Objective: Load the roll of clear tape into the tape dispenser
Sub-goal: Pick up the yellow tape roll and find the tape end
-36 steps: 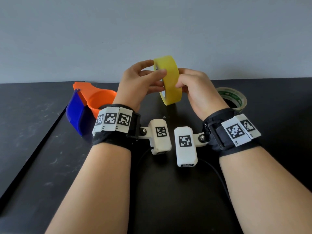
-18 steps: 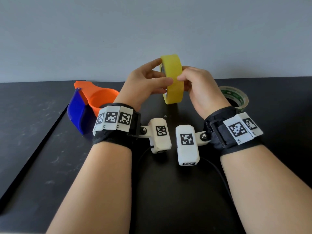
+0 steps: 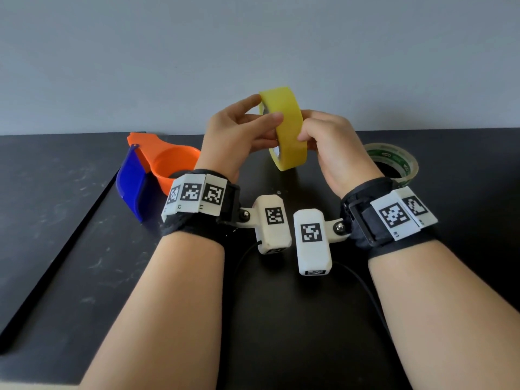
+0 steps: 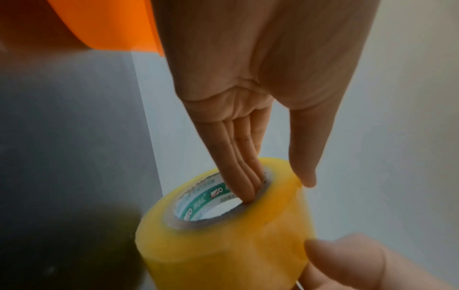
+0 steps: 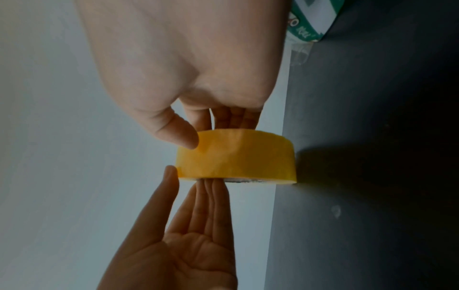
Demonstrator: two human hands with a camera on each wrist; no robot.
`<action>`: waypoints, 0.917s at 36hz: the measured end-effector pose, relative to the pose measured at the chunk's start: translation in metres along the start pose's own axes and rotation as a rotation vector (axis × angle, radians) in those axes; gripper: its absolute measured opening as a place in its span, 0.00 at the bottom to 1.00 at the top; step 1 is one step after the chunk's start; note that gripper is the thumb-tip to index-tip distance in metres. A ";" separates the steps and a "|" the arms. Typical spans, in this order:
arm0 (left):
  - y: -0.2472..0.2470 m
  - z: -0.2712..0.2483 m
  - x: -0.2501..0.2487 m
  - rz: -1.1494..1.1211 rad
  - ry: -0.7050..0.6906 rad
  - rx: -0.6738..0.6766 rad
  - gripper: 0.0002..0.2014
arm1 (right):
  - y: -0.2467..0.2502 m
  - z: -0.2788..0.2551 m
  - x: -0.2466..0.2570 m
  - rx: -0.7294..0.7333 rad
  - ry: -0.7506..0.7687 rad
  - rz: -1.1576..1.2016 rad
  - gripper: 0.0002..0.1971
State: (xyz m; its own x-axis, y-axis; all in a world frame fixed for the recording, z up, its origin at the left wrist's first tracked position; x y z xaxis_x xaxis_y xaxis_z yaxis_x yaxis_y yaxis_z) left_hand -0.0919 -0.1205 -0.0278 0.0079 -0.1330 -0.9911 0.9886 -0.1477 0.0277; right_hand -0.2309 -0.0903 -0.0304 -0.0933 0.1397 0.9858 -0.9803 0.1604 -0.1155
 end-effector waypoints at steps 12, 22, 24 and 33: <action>0.000 0.000 -0.002 0.090 -0.014 0.045 0.28 | -0.002 -0.006 0.003 -0.003 -0.006 -0.028 0.14; -0.008 -0.006 -0.007 0.138 -0.055 0.053 0.31 | 0.000 -0.004 0.006 -0.042 -0.023 0.019 0.26; -0.009 -0.007 -0.007 0.127 -0.054 0.047 0.31 | 0.000 -0.005 0.006 -0.035 -0.030 0.033 0.29; -0.009 -0.008 -0.006 0.088 -0.041 0.015 0.30 | 0.002 -0.003 0.004 -0.039 -0.054 0.025 0.29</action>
State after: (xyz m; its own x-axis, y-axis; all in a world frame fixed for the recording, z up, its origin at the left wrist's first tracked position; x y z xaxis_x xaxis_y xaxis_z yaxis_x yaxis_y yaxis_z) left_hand -0.0996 -0.1111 -0.0234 0.0886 -0.1858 -0.9786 0.9820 -0.1482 0.1170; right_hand -0.2327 -0.0864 -0.0267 -0.1277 0.0911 0.9876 -0.9701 0.1960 -0.1435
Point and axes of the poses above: each hand's wrist, its own z-axis towards the middle knuckle, its own y-axis out of the back of the hand, x = y × z, the point moved 5 cm from there along z, towards the middle knuckle, and after that the axes turned 12 degrees about z, right-handed, at the moved point
